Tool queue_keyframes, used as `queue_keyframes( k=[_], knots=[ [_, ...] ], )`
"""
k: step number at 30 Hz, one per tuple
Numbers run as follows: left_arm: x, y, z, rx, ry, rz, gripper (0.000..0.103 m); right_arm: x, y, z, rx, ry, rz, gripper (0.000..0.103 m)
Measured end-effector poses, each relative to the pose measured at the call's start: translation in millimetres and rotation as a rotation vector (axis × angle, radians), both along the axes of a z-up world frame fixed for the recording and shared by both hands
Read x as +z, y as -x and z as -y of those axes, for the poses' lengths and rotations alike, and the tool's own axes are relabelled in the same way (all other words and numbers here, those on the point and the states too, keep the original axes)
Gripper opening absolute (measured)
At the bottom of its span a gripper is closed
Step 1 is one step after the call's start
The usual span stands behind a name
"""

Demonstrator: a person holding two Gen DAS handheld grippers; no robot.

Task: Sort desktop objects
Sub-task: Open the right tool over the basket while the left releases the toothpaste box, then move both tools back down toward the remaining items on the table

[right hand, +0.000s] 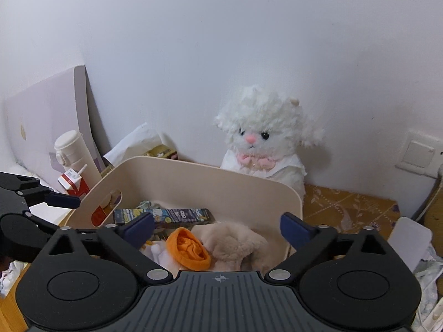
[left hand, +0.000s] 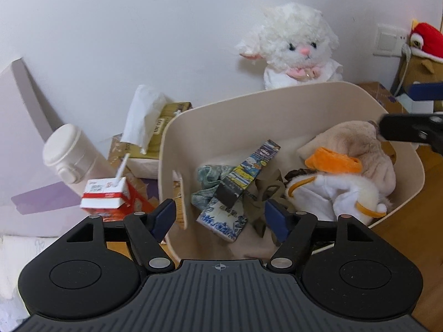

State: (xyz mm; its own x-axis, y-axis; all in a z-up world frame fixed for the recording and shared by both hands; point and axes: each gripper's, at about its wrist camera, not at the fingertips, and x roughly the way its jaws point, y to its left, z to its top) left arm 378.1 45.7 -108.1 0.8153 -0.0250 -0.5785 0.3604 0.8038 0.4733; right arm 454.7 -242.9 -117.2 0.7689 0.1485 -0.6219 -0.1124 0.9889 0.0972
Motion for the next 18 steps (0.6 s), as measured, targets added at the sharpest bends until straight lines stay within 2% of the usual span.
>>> queue_keyframes(
  k=[3,8,18],
  knots=[
    [5.2,10.5,-11.5,0.006,0.041,0.006,0.075,4.7,18.5,0.2,-0.009,-0.001,0.025,0.103],
    [1.5,22.5,-28.3,0.032,0.082,-0.053,0.076,0.3,48.1,-1.1,-0.013,0.017,0.004,0.103],
    [-16.4,53.4,-43.0,0.028,0.091,-0.137,0.076,-23.0,97.3,-0.3,-0.039,0.009,-0.082,0.103]
  ],
)
